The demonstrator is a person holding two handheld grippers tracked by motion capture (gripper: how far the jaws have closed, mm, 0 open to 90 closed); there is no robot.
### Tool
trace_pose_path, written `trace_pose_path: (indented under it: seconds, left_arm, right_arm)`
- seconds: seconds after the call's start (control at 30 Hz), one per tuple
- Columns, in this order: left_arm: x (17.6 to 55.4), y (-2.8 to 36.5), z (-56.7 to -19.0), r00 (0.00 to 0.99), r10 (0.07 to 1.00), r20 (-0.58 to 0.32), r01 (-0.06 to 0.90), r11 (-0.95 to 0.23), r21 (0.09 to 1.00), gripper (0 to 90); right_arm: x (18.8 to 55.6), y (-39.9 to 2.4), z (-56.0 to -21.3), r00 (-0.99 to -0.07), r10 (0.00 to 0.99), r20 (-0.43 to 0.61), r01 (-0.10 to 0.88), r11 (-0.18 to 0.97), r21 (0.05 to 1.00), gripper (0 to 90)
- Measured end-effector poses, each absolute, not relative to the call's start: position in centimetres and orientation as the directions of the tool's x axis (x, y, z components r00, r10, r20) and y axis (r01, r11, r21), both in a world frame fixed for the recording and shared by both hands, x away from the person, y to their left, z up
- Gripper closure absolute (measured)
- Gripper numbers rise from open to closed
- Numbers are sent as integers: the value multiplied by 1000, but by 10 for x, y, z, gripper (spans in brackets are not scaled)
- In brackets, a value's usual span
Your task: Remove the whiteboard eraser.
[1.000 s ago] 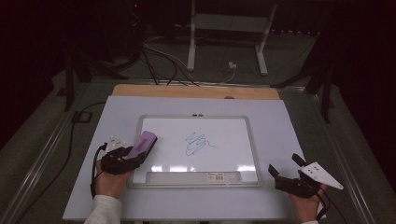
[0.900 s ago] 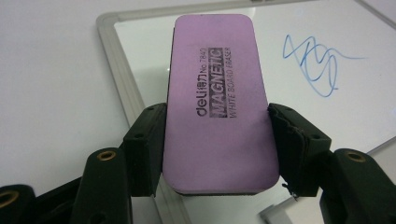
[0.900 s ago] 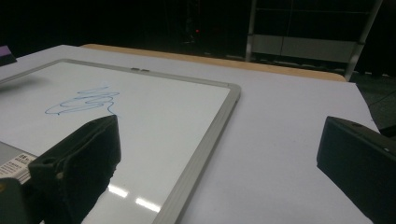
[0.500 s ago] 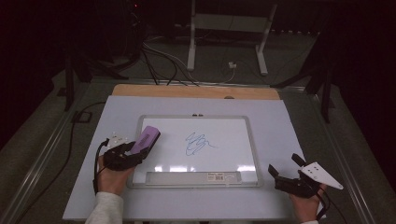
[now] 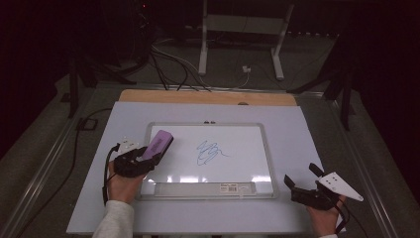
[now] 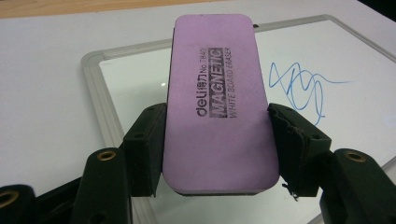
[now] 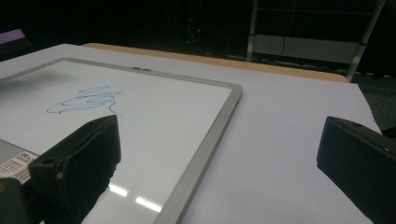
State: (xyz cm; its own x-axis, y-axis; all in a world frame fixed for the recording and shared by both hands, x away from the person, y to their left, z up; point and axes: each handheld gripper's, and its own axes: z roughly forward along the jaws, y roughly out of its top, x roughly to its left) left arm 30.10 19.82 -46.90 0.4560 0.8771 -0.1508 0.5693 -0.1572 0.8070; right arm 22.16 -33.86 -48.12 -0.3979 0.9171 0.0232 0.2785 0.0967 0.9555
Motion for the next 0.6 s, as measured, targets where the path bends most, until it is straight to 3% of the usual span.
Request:
trace_pose_path:
  seconds: [0.6]
  left_arm:
    - [318, 179, -475, 470, 869, -153, 571, -166, 804, 416]
  right_arm:
    - [222, -339, -481, -398, 917, 25, 280, 96, 955, 2]
